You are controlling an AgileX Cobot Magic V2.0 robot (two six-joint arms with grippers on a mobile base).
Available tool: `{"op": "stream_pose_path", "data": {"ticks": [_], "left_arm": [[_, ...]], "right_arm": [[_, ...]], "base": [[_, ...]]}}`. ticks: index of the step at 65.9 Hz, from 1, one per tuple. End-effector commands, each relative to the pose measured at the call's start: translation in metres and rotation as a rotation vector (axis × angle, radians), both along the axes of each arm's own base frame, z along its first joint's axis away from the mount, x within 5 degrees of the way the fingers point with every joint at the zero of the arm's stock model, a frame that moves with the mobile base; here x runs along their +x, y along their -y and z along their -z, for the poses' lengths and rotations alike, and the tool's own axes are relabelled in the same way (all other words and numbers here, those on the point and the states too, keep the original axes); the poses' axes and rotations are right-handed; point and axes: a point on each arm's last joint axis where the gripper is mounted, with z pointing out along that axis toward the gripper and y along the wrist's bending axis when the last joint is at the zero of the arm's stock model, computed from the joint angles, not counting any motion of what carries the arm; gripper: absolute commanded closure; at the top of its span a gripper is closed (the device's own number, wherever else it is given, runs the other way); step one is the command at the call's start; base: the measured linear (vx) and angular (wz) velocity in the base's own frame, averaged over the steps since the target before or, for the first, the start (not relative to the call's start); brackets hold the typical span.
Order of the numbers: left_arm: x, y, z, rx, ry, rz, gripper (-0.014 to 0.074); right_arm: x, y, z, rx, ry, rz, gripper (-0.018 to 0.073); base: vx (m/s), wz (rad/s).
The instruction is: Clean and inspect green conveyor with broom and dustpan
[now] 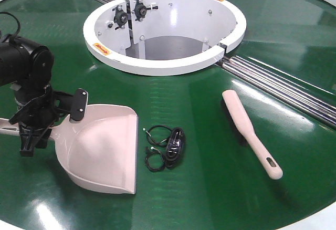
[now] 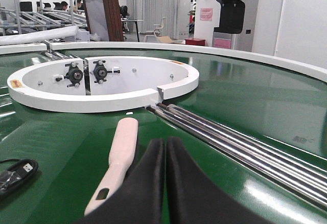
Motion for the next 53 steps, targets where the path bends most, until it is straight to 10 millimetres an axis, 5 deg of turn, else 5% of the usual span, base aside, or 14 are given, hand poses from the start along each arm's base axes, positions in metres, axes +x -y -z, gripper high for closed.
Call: {"op": "stream_pose_path", "data": {"ticks": [1,12,22,40,53], "left_arm": [[-0.003,0.000,-0.028,-0.007,0.074,-0.012,0.0603],[-0.003,0.000,-0.028,-0.007,0.074,-0.012,0.0603],[-0.003,0.000,-0.028,-0.007,0.074,-0.012,0.0603],[-0.003,0.000,-0.028,-0.007,0.074,-0.012,0.0603],[-0.003,0.000,-0.028,-0.007,0.074,-0.012,0.0603]], "right_arm": [[-0.002,0.000,-0.013,-0.023,0.152,-0.001,0.0568],[-0.008,-0.001,-0.039,0.036,0.302,-0.014,0.0568],[-0.014,0.001,-0.089,0.112,0.286,-0.018,0.0568],[0.019,0.000,-0.145,0.125,-0.135,0.018,0.0568],[0.051,-0.008,-0.144,0.212,-0.431,-0.005,0.0568]], "base": [[0.00,0.00],[0.00,0.00],[0.00,0.00],[0.00,0.00],[0.00,0.00]]}}
